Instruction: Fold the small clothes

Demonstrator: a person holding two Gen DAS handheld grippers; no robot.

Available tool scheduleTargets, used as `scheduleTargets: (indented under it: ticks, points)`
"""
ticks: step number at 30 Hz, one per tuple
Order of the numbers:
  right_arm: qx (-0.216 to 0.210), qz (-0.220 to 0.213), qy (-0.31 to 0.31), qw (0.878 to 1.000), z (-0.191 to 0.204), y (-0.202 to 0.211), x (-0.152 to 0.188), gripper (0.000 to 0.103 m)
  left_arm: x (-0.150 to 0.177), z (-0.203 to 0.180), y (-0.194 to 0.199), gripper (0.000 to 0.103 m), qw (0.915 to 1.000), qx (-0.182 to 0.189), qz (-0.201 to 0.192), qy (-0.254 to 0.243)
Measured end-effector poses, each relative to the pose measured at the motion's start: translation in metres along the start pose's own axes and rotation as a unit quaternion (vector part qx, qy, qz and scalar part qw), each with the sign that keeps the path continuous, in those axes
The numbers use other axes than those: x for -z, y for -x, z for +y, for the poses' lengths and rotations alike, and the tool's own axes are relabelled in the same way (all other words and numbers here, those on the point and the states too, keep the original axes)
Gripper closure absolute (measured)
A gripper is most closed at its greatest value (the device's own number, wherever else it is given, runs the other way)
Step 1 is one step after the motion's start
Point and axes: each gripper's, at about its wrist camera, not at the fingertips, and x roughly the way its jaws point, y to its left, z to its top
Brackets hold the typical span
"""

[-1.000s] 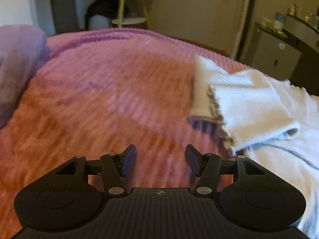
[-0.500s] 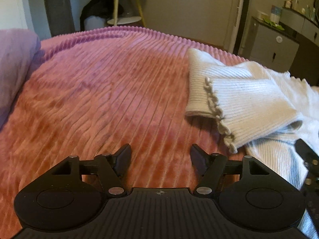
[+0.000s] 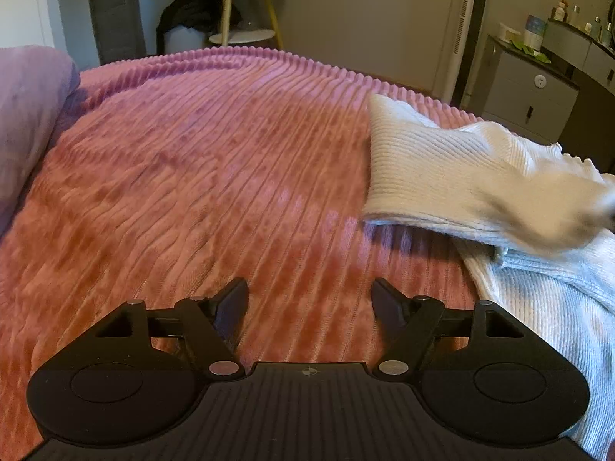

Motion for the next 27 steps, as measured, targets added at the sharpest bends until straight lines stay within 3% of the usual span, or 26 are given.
scheduleTargets:
  ticks: [3, 5, 6, 9, 11, 13, 15, 17, 23, 25, 27]
  points:
    - [0.025, 0.041, -0.146, 0.988, -0.044, -0.002, 0.009, 0.092, 0.001, -0.002, 0.002, 0.026, 0.9999, 0.010, -0.006, -0.002]
    - [0.032, 0.054, -0.178, 0.982, -0.060, 0.001, 0.017, 0.091, 0.002, -0.005, 0.004, 0.026, 0.9997, 0.022, -0.009, -0.008]
    - [0.035, 0.051, -0.163, 0.985, -0.059, 0.003, 0.018, 0.091, 0.003, -0.007, 0.004, 0.026, 0.9995, 0.027, -0.010, -0.011]
    - [0.071, 0.031, -0.012, 0.997, -0.032, 0.010, 0.017, 0.072, 0.005, -0.014, 0.006, 0.025, 0.9991, 0.033, -0.014, -0.024]
    - [0.092, 0.012, 0.102, 0.990, -0.010, 0.012, 0.017, 0.063, 0.005, -0.017, 0.008, 0.025, 0.9987, 0.044, -0.009, -0.025]
    - [0.092, 0.003, 0.200, 0.976, 0.008, 0.014, 0.021, 0.062, 0.004, -0.019, 0.012, 0.025, 0.9980, 0.058, -0.011, -0.024]
    - [0.060, 0.004, 0.284, 0.957, 0.027, 0.020, 0.029, 0.058, 0.004, -0.023, 0.016, 0.024, 0.9965, 0.077, -0.010, -0.029]
    - [0.057, 0.001, 0.356, 0.933, 0.042, 0.023, 0.038, 0.058, 0.005, -0.029, 0.018, 0.024, 0.9952, 0.088, -0.006, -0.043]
    - [0.049, -0.016, 0.526, 0.849, 0.072, 0.028, 0.063, 0.058, 0.009, -0.033, 0.011, 0.023, 0.9946, 0.082, 0.005, -0.064]
    - [0.055, -0.022, 0.582, 0.811, 0.083, 0.026, 0.073, 0.058, 0.008, -0.030, 0.011, 0.023, 0.9947, 0.084, 0.006, -0.060]
    - [0.053, -0.023, 0.610, 0.790, 0.086, 0.027, 0.080, 0.058, 0.008, -0.028, 0.011, 0.023, 0.9948, 0.086, 0.007, -0.054]
